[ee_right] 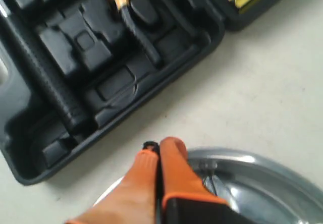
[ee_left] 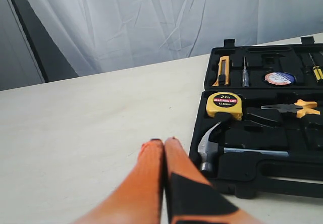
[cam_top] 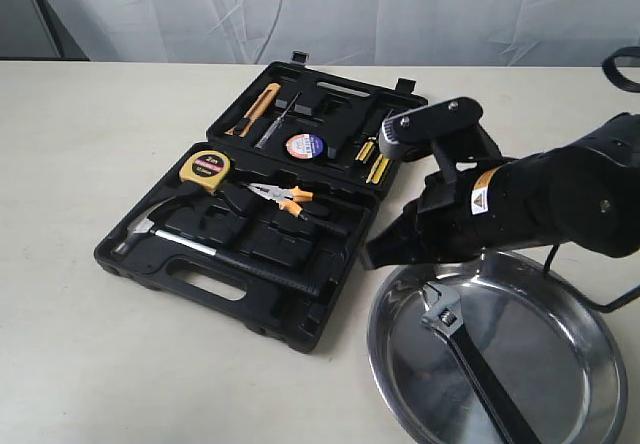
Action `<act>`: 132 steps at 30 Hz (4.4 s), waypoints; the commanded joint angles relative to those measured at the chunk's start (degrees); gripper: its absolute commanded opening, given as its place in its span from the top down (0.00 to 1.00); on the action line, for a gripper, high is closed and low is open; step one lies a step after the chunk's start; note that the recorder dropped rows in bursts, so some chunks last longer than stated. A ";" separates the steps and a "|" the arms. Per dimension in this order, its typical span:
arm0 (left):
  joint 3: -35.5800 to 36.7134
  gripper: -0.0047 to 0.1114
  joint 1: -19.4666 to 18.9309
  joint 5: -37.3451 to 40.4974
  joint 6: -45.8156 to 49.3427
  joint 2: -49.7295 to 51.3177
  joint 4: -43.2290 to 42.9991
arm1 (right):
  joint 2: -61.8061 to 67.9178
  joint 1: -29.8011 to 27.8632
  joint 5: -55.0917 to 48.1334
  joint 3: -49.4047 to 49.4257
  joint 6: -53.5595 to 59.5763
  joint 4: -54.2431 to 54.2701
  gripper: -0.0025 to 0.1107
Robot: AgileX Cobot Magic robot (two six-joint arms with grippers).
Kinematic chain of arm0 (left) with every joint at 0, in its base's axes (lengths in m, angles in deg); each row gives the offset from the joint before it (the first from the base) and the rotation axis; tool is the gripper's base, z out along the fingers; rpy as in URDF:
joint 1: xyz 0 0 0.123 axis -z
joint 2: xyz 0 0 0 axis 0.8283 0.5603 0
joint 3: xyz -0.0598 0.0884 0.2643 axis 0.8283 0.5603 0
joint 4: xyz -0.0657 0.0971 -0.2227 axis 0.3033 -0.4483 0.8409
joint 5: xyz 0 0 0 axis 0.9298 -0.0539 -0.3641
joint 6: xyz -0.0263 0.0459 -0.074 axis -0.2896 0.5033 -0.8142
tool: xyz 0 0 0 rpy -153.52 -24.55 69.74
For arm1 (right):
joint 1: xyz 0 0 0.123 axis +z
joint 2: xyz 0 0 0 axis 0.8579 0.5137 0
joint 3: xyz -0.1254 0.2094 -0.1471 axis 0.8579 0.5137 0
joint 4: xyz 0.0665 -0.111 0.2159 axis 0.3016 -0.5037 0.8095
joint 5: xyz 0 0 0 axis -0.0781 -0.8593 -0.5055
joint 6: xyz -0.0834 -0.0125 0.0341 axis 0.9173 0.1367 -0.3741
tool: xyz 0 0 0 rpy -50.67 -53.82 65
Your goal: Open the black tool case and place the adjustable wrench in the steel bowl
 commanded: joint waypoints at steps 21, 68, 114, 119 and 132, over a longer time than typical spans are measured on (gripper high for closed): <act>-0.16 0.96 0.07 0.14 -0.11 -0.15 0.16 | -10.46 -0.77 11.60 -0.25 0.29 -5.35 0.98; -0.16 0.96 0.07 0.14 -0.11 -0.15 0.16 | -83.90 -33.91 -2.16 40.10 9.30 10.11 0.98; -0.16 0.96 0.07 0.14 -0.11 -0.15 0.16 | -83.90 -35.64 -3.14 40.10 3.81 8.50 0.98; -0.16 0.96 0.07 0.14 -0.11 -0.15 0.16 | -83.90 -35.64 -3.14 40.10 3.81 8.50 0.98; -0.16 0.96 0.07 0.14 -0.11 -0.15 0.16 | -83.90 -35.64 -3.14 40.10 3.81 8.50 0.98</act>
